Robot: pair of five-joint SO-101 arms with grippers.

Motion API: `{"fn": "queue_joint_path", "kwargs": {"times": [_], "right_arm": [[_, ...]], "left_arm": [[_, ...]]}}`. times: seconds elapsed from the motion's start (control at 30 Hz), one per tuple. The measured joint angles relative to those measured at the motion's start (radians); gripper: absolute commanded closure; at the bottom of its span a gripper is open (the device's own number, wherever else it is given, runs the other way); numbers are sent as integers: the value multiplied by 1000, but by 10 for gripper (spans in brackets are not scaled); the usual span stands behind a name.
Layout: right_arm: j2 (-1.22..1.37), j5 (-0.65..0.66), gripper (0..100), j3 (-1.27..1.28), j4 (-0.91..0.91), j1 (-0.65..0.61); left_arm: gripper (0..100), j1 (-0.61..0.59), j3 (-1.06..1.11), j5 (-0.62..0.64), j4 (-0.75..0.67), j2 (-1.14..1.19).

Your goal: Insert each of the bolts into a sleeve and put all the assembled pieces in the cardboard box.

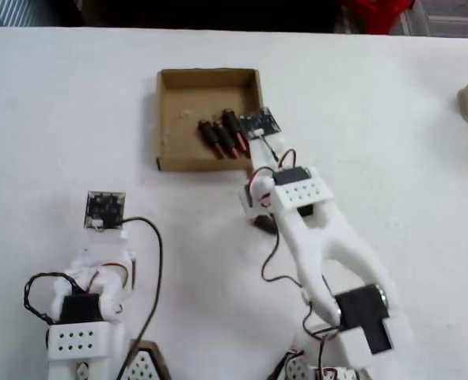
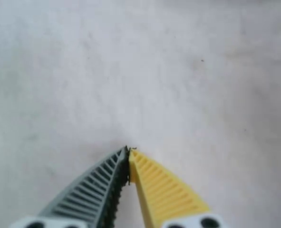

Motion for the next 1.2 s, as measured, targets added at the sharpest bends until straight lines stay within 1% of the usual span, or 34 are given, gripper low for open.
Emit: {"fn": "queue_joint_path", "kwargs": {"times": [0.1, 0.27, 0.43, 0.53, 0.73, 0.87, 0.9, 1.13, 1.2], "right_arm": [[91, 68, 977, -69, -15, 6], [181, 86, 975, -173, -20, 28], [192, 92, 896, -201, -20, 37], [204, 94, 893, -201, -23, 40], [276, 94, 898, -209, -78, 37], [330, 94, 981, -250, -101, 40], [344, 94, 985, -270, -101, 43], [388, 95, 982, -365, -9, 44], [388, 121, 981, -371, 17, 35]], "left_arm": [[976, 0, 0, 0, 0, 0], [976, 0, 0, 0, 0, 0], [976, 0, 0, 0, 0, 0], [976, 0, 0, 0, 0, 0], [976, 0, 0, 0, 0, 0], [976, 0, 0, 0, 0, 0], [976, 0, 0, 0, 0, 0], [976, 0, 0, 0, 0, 0], [976, 0, 0, 0, 0, 0]]}}
